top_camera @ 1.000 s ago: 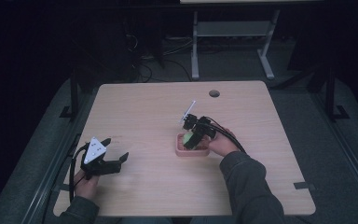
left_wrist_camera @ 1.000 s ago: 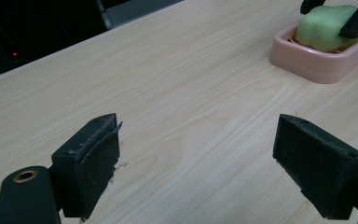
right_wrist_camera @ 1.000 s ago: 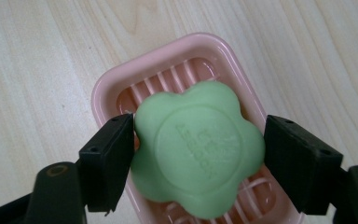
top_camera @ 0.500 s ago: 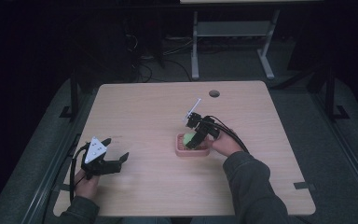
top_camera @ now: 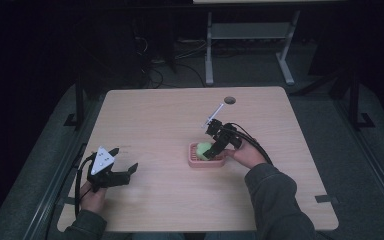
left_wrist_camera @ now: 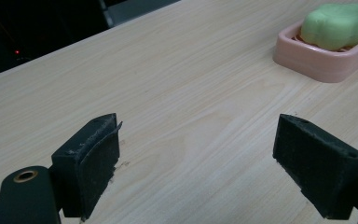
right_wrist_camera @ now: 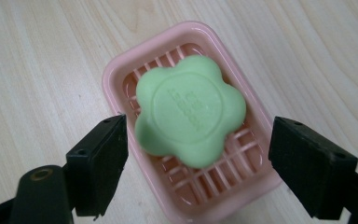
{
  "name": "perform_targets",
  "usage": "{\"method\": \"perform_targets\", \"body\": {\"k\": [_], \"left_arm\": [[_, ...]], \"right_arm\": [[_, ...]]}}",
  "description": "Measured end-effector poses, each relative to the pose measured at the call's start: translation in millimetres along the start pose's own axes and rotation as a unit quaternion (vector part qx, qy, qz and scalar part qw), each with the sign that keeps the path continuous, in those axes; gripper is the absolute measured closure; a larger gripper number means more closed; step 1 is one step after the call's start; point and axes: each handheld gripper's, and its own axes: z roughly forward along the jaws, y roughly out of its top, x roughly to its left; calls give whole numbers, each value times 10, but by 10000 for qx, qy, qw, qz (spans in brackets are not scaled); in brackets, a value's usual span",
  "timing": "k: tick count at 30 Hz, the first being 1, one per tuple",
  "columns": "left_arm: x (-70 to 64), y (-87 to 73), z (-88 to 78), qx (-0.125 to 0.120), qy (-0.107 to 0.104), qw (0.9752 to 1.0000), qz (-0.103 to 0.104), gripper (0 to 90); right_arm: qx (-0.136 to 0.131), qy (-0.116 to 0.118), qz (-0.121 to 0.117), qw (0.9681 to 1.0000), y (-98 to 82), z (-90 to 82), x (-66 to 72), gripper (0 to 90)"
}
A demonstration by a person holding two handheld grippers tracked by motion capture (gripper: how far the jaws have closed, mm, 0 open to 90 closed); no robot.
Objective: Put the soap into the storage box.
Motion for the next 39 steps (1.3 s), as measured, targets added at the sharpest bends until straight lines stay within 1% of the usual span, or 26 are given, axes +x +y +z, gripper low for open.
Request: {"method": "perform_targets", "body": {"k": [5, 7, 12, 20, 25, 28, 29, 31, 34, 38, 39], "left_arm": [[5, -3, -3, 46, -28, 10000, 38, 141], [-1, -1, -5, -37, -9, 10000, -41, 141], [-6, 0, -1, -5, -22, 10000, 2, 141], [-2, 0, -3, -13, 0, 10000, 5, 141], [-4, 1, -3, 8, 1, 10000, 12, 141], [-2, 0, -3, 15, 4, 10000, 20, 141], [-3, 0, -3, 8, 7, 10000, 15, 141], [-3, -1, 1, 3, 10, 10000, 11, 141], [-2, 0, -3, 4, 20, 10000, 35, 141], [8, 0, -3, -7, 31, 10000, 20, 141], [11, 1, -6, 9, 32, 10000, 27, 141]], "right_arm": [[16, -11, 78, 10000, -49, -52, -18, 195], [-28, -21, 81, 10000, -56, -87, -11, 195], [-108, -15, 70, 9999, -72, -145, -4, 199], [-69, -10, 106, 9999, -123, -187, -15, 199], [-97, -62, 109, 9999, -166, -244, -22, 199], [-68, -59, 154, 9998, -198, -272, -25, 199], [-13, -50, 170, 9998, -222, -282, -30, 197], [-6, -63, 153, 9999, -232, -284, -31, 198], [-100, -31, 195, 9998, -316, -304, -26, 203], [-78, -29, 226, 9997, -391, -304, -41, 203], [-13, -14, 313, 9995, -433, -313, -63, 201]]}}
